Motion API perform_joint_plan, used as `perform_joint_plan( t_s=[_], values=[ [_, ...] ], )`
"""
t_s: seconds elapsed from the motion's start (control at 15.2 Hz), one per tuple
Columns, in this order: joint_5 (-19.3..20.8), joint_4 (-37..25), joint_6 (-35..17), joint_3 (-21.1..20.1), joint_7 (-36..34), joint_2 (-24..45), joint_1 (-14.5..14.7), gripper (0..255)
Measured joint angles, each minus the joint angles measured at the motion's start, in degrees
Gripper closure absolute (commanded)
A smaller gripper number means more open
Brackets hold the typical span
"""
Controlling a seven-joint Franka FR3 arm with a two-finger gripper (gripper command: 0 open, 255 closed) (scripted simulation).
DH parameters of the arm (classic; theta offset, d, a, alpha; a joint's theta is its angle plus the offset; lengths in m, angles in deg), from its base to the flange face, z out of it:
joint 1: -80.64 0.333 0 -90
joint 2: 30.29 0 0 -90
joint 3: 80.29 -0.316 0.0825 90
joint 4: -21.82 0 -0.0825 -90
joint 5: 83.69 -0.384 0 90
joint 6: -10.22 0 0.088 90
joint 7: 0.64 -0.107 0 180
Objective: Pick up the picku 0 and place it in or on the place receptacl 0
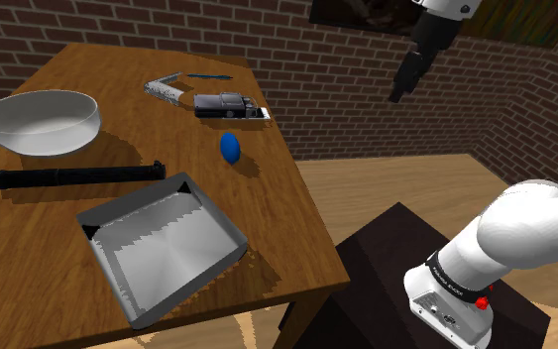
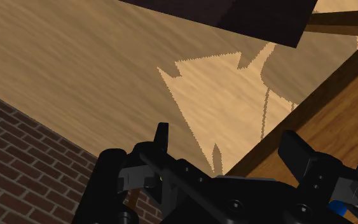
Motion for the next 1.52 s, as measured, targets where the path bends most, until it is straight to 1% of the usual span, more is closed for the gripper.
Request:
perform_joint_plan(
  t_s=[0.13, 0.46, 0.66, 0.92, 1.12, 1.52],
  values=[
    [-0.6, 0.2, -0.5, -0.3, -0.7, 0.2, 0.1, 0],
    [-5.6, 2.9, -7.3, -3.1, -6.5, 3.5, 0.9, 0],
    [-9.0, 3.3, -11.4, -5.4, -10.7, 6.4, 1.7, 0],
    [-13.2, 3.1, -17.6, -8.6, -16.1, 11.2, 2.7, 0],
    [-15.8, 2.7, -23.2, -10.7, -19.3, 15.9, 3.2, 0],
    [-19.6, -1.3, -32.6, -14.5, -25.7, 26.0, 3.9, 0]
  ],
)
